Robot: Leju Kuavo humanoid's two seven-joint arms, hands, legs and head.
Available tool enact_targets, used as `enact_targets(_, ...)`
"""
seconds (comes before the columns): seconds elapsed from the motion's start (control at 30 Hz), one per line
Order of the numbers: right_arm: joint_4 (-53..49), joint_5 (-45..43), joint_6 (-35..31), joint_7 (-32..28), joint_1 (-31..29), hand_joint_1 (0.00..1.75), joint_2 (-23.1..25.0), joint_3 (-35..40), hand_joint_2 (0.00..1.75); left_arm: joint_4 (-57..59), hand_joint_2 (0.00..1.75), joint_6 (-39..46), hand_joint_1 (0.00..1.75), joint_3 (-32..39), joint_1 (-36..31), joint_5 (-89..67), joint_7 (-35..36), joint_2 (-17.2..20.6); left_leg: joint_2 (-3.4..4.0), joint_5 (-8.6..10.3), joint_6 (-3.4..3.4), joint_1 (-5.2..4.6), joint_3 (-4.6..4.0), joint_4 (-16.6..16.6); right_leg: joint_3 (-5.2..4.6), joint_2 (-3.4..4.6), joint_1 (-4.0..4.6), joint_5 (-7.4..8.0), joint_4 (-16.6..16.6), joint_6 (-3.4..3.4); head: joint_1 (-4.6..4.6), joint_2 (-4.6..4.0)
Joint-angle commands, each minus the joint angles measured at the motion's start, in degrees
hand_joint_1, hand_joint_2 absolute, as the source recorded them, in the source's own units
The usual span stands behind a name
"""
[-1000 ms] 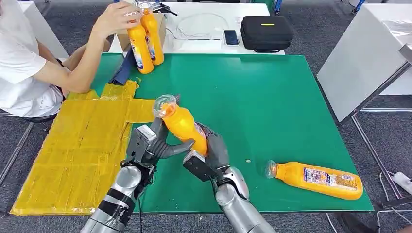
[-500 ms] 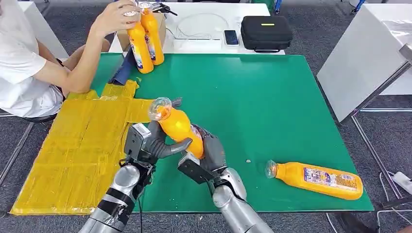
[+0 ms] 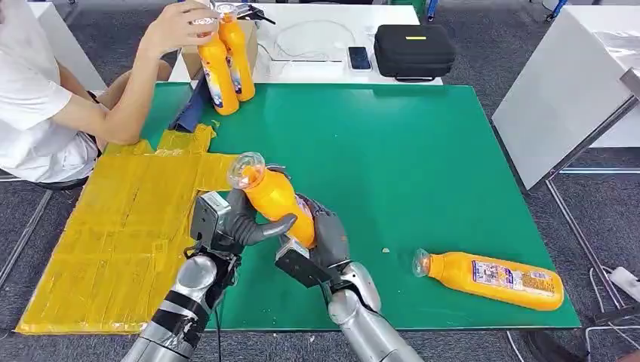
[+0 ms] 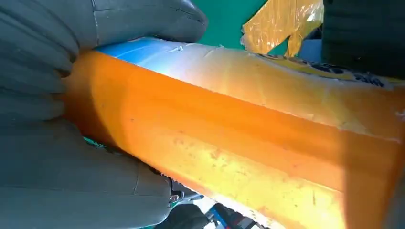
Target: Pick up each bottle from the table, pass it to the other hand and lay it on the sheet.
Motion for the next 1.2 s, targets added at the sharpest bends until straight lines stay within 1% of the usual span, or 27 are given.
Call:
enact_targets(0.03,-6.56,-3.00,-1.99,-2.36,1.94,0.00,-0.77,0.75,1.75,3.52,1.75,0.28,1.75,-0.23,-2.15,0.47,0.35,0.89,-0.09,-0.04,-0.10,0.03,0.10,-0.01,0.10,0.01,0.00,-0.04,-0.01,-0.05,0.00,0.00)
enact_targets(0.07,-7.76,-3.26,-1.92,-2.44,2.32,0.00,-0.99,0.73,1.75,3.29,1.75,0.82,1.75,0.09,-2.03,0.46,0.26,0.98,-0.14,-0.15,-0.18,0.07,0.26,0.06,0.27,0.04,0.02,-0.13,0.03,-0.10,0.00,0.00)
enact_targets(0.1,-10.73,-3.69,-1.46,-2.39,3.24,0.00,-1.60,0.93,1.75,2.64,1.75,3.43,1.75,0.54,-1.90,-1.15,-0.25,1.48,-0.10,-0.09,-0.14,0.06,0.17,0.02,0.17,0.03,0.02,-0.07,0.00,-0.08,-0.02,0.00)
enact_targets(0.13,-14.63,-4.18,-0.73,-2.01,4.57,0.00,-2.43,1.22,1.75,2.02,1.75,11.11,1.75,0.78,-1.91,-7.37,-0.71,1.99,-0.16,-0.16,-0.21,0.07,0.28,0.06,0.29,0.03,0.01,-0.15,0.05,-0.12,0.02,0.00)
enact_targets(0.2,-17.00,-4.18,-0.21,-0.92,5.41,0.00,-2.98,1.35,1.75,1.75,1.75,10.94,1.75,1.46,-2.10,-7.28,-0.70,2.26,-0.13,-0.06,-0.12,0.04,0.11,0.00,0.13,-0.01,0.01,-0.06,0.00,-0.07,-0.02,0.00)
enact_targets(0.33,-16.74,-4.23,0.05,-0.91,5.39,0.00,-2.98,1.51,1.75,1.90,1.75,10.87,1.75,1.43,-2.11,-7.39,-0.68,2.02,-0.12,-0.12,-0.18,0.07,0.21,0.05,0.22,0.03,0.03,-0.10,0.03,-0.10,0.00,0.00)
enact_targets(0.37,-16.74,-4.11,-0.19,-0.80,5.38,0.00,-2.99,1.49,1.75,2.02,1.75,16.44,1.75,0.93,-2.29,-12.14,-0.20,2.48,-0.12,-0.06,-0.14,0.07,0.13,0.01,0.14,-0.01,0.04,-0.06,-0.01,-0.09,0.00,0.02)
enact_targets(0.4,-18.36,-4.93,-0.26,-1.29,5.98,0.00,-3.02,1.28,0.00,3.25,1.75,25.41,1.75,0.72,-2.87,-20.31,1.33,2.79,-0.14,-0.04,-0.11,0.04,0.11,-0.01,0.11,-0.03,0.02,-0.05,-0.02,-0.08,0.00,0.00)
enact_targets(0.43,-21.20,-5.80,0.00,-1.75,6.99,0.00,-3.48,1.44,0.00,5.28,1.75,31.79,1.75,1.22,-3.84,-26.86,2.84,3.42,-0.18,-0.10,-0.16,0.08,0.21,0.03,0.22,-0.01,0.03,-0.10,0.00,-0.10,0.00,0.00)
enact_targets(0.47,-23.99,-6.05,0.17,-1.69,7.93,0.00,-4.02,1.87,0.00,7.48,1.75,33.90,1.75,1.98,-4.78,-29.51,3.39,3.83,-0.19,-0.17,-0.21,0.09,0.30,0.08,0.31,0.02,0.03,-0.16,0.04,-0.12,0.00,0.00)
enact_targets(0.5,-27.13,-7.45,0.84,-1.99,8.83,0.00,-4.55,2.33,0.00,11.36,1.75,38.25,1.75,2.53,-6.44,-36.03,4.79,5.33,-0.20,-0.16,-0.21,0.08,0.31,0.06,0.33,0.01,0.03,-0.16,0.04,-0.12,0.00,0.00)
enact_targets(0.53,-29.03,-7.99,1.01,-2.01,9.28,0.00,-4.98,2.76,1.75,14.92,1.75,39.12,1.75,3.13,-7.93,-39.08,5.64,6.39,-0.17,-0.17,-0.22,0.09,0.34,0.05,0.34,0.03,0.03,-0.16,0.03,-0.13,0.00,0.00)
enact_targets(0.6,-32.31,-8.37,1.17,-1.91,9.88,0.00,-5.93,3.89,1.75,24.32,1.75,42.74,1.75,4.84,-11.61,-47.01,9.19,8.41,-0.10,-0.04,-0.14,0.05,0.20,-0.04,0.17,0.00,0.01,-0.04,-0.02,-0.10,0.00,0.02)
enact_targets(0.63,-33.86,-8.57,1.06,-2.35,10.08,0.00,-6.30,4.46,1.75,29.43,1.75,44.97,1.75,5.09,-13.53,-52.18,12.62,9.70,-0.17,-0.09,-0.23,0.08,0.36,-0.03,0.33,0.01,0.02,-0.10,0.00,-0.16,-0.02,0.00)
enact_targets(0.67,-35.05,-8.58,0.90,-2.46,10.24,0.00,-6.69,5.02,1.75,31.89,1.75,44.98,1.75,6.77,-14.49,-54.05,12.52,10.34,-0.15,-0.03,-0.16,0.05,0.24,-0.06,0.21,-0.01,0.01,-0.05,-0.02,-0.12,0.02,0.00)
enact_targets(0.7,-36.46,-9.00,0.65,-2.68,10.34,0.00,-7.12,5.56,1.75,34.95,1.75,44.98,1.75,8.98,-15.54,-55.91,12.77,11.24,-0.17,-0.09,-0.24,0.08,0.38,-0.03,0.35,0.05,0.03,-0.10,0.00,-0.17,0.00,0.00)
enact_targets(0.73,-37.30,-9.72,0.81,-2.94,10.37,0.00,-7.45,5.96,1.75,36.73,1.75,44.98,1.75,10.42,-16.06,-57.43,13.31,11.94,0.03,-0.05,-0.19,0.08,0.26,-0.04,0.18,0.18,0.04,-0.02,-0.03,-0.13,0.00,0.00)
enact_targets(0.77,-37.97,-10.01,0.85,-3.11,10.38,0.00,-7.76,6.40,1.75,37.06,1.75,44.98,1.75,11.54,-15.88,-59.38,13.55,12.83,0.10,-0.07,-0.25,0.08,0.32,-0.03,0.22,0.25,0.04,-0.03,-0.01,-0.16,0.00,0.00)
enact_targets(0.87,-38.18,-10.04,0.82,-3.10,10.42,0.00,-7.84,6.48,1.75,37.13,1.75,44.98,1.75,12.03,-15.79,-59.27,12.91,13.05,0.20,-0.02,-0.25,0.07,0.24,-0.04,0.11,0.19,0.03,0.00,0.03,-0.16,0.00,0.02)
enact_targets(0.9,-38.29,-11.18,0.77,-3.66,10.34,0.00,-7.96,6.75,1.75,36.33,1.75,44.98,1.75,12.20,-15.21,-66.30,17.79,13.57,0.14,-0.11,-0.33,0.10,0.41,0.01,0.28,0.21,0.03,-0.08,0.07,-0.22,0.00,0.00)
enact_targets(0.97,-38.67,-12.63,1.33,-4.14,10.05,0.00,-8.30,7.38,1.75,34.91,1.75,44.98,1.75,12.06,-14.20,-74.19,21.72,14.70,0.41,-0.10,-0.33,0.11,0.45,-0.02,0.29,0.46,0.05,0.01,0.03,-0.22,0.04,0.00)
enact_targets(1.0,-38.74,-12.79,1.15,-4.32,9.72,0.00,-8.42,7.76,1.75,34.17,1.75,44.98,1.75,11.24,-13.78,-79.16,24.02,15.45,0.55,-0.22,-0.50,0.10,0.53,-0.02,0.29,0.67,0.04,0.06,0.06,-0.30,0.02,0.00)
enact_targets(1.03,-38.63,-13.17,0.98,-4.34,9.06,0.00,-8.55,8.41,1.75,34.29,1.75,44.98,1.75,8.44,-13.71,-82.77,27.13,16.48,0.73,-0.17,-0.48,0.05,0.47,-0.08,0.15,0.93,0.04,0.18,0.04,-0.35,0.02,0.00)
enact_targets(1.07,-38.51,-13.42,0.81,-4.31,8.74,0.00,-8.64,8.75,1.75,34.75,1.75,44.98,1.75,6.23,-13.85,-82.77,28.58,17.17,0.85,-0.20,-0.56,0.06,0.50,-0.07,0.16,1.06,0.07,0.20,0.06,-0.39,0.02,0.00)
enact_targets(1.1,-38.25,-13.66,0.37,-4.26,8.35,0.00,-8.61,9.03,1.75,35.84,1.75,44.98,1.75,1.36,-14.28,-82.77,31.75,18.54,1.13,-0.24,-0.65,0.04,0.62,-0.09,0.16,1.31,0.07,0.28,0.07,-0.53,0.02,0.00)
enact_targets(1.13,-38.16,-13.71,0.29,-4.25,8.24,0.00,-8.64,9.13,1.75,36.87,1.75,44.98,1.75,-0.38,-14.71,-82.77,33.04,18.97,1.27,-0.29,-0.77,0.08,0.72,-0.08,0.19,1.47,0.10,0.27,0.11,-0.57,0.02,0.00)
enact_targets(1.2,-37.65,-13.33,-0.72,-4.71,8.14,0.00,-8.31,9.00,1.75,39.14,1.75,44.98,1.75,-0.45,-15.09,-82.77,33.59,18.73,1.21,-0.25,-0.83,0.11,0.69,-0.05,0.08,1.41,0.15,0.23,0.26,-0.66,-0.04,0.00)
